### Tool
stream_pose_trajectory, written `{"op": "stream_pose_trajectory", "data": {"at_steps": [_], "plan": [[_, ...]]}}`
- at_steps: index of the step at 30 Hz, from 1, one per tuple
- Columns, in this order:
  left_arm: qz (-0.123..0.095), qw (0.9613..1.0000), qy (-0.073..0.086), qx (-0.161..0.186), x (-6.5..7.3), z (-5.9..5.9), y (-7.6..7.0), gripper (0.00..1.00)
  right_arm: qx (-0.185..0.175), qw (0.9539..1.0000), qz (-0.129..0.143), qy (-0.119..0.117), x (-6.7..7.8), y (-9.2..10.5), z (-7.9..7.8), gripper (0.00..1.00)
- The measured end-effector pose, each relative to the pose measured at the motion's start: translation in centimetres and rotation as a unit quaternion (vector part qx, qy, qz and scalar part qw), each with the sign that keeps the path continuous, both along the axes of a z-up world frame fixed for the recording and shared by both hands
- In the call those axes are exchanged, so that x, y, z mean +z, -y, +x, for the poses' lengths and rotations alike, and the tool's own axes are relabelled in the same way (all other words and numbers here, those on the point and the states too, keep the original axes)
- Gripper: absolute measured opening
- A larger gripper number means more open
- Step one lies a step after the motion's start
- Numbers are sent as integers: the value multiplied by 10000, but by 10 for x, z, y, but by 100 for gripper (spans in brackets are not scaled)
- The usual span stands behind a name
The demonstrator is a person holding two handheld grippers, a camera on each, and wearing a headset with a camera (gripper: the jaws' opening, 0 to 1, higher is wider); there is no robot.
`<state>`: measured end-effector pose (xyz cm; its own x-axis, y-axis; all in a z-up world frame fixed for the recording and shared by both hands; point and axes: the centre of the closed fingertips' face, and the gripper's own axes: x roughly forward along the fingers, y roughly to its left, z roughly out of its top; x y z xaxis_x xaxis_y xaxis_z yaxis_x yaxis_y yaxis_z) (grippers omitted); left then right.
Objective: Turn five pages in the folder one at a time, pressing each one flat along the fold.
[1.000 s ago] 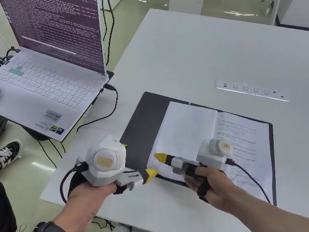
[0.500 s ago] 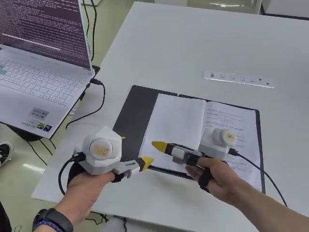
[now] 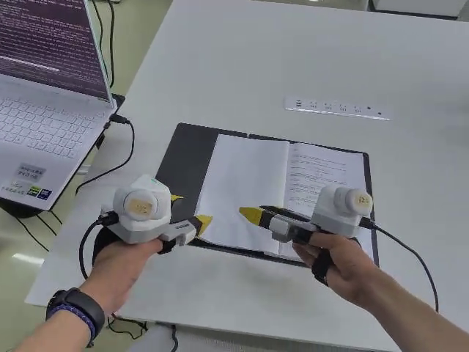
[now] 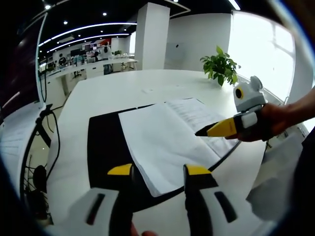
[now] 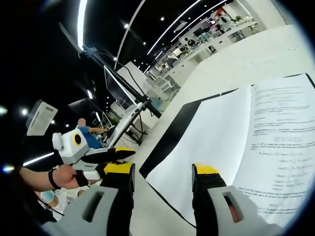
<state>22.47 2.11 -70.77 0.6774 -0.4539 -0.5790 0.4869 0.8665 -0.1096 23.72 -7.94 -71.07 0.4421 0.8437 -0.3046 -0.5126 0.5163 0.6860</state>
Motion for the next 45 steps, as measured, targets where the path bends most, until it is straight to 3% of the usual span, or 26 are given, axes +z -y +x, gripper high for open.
{"op": "stream_pose_trajectory", "data": {"at_steps": [7, 14, 19, 32, 34, 36, 40, 42, 45], "plan": [[39, 9999, -54, -150, -9, 5, 13, 27, -174, 9997, -137, 75, -2, 19, -2, 45], [118, 9992, -274, -253, -29, 5, 20, 16, -345, 9993, -127, 91, -1, 36, -10, 45], [182, 9988, -379, -252, -41, 7, 19, 9, -452, 9988, -157, 80, -2, 48, -15, 43], [450, 9953, -817, -270, -80, -8, 10, 0, -579, 9978, -295, -91, -13, 68, -29, 40], [580, 9945, -823, -291, -85, -10, 8, 0, -536, 9980, -341, -75, -13, 70, -30, 40], [559, 9952, -766, -227, -82, -9, 8, 0, -539, 9979, -366, -63, -12, 75, -28, 40], [732, 9945, -687, -301, -82, -10, 9, 0, -575, 9977, -359, -75, -11, 77, -23, 38], [666, 9949, -727, -221, -82, -9, 8, 0, -530, 9978, -387, -57, -12, 76, -21, 37], [227, 9949, -982, 82, -83, -8, 6, 0, -445, 9981, -423, -36, -13, 73, -18, 37]]}}
